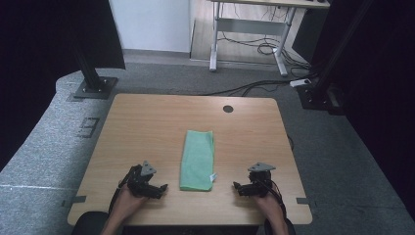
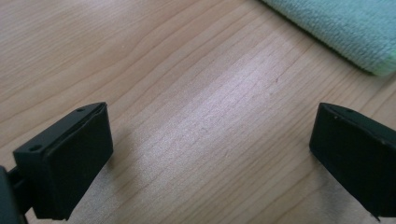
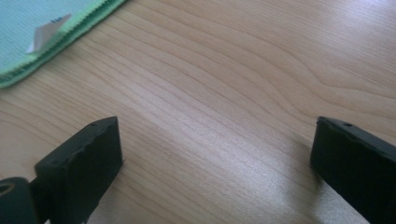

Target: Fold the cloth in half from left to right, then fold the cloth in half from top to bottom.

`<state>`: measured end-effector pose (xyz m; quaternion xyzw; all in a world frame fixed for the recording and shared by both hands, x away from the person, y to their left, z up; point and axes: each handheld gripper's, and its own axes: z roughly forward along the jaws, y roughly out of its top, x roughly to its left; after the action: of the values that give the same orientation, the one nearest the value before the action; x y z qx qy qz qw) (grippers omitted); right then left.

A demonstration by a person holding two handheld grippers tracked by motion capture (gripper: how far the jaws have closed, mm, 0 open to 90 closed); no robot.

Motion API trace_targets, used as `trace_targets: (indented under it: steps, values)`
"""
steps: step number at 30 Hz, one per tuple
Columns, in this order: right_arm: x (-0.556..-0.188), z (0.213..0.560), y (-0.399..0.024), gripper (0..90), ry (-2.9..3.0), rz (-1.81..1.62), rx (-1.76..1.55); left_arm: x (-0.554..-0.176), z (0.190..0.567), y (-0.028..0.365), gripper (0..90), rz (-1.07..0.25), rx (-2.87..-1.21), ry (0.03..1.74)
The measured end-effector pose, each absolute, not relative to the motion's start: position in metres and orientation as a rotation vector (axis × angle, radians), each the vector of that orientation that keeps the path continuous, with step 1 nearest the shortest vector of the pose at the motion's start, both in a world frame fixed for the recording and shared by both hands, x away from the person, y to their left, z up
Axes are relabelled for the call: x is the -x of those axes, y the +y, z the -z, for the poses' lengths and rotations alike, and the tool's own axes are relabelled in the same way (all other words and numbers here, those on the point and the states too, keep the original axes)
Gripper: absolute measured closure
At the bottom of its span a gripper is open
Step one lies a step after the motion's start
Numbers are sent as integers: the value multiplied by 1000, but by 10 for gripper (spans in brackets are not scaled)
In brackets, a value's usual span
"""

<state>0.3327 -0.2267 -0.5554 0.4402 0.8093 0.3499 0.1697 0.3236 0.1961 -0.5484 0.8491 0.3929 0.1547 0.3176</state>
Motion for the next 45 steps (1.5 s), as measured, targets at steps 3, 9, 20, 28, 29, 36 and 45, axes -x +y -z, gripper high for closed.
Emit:
trace_targets:
  steps: [3, 9, 20, 28, 29, 36, 45]
  values:
    - [-333, 557, -226, 0, 2292, -972, -1237, -326, 549, 197, 0, -382, -2228, 1044]
    - [-333, 557, -225, 0, 2291, -971, -1238, -326, 549, 197, 0, -383, -2229, 1045]
    - [-333, 557, -225, 0, 2290, -970, -1239, -327, 548, 195, 0, -386, -2224, 1069]
    - [-334, 557, -225, 0, 2289, -968, -1242, -336, 537, 188, 0, -382, -2168, 1057]
    - [-334, 557, -225, 0, 2289, -968, -1242, -340, 535, 185, 0, -380, -2163, 1055]
    - [-334, 557, -225, 0, 2287, -968, -1247, -350, 528, 176, 0, -388, -2144, 1034]
    - [-334, 557, -225, 0, 2287, -967, -1247, -382, 517, 153, 0, -404, -2122, 1035]
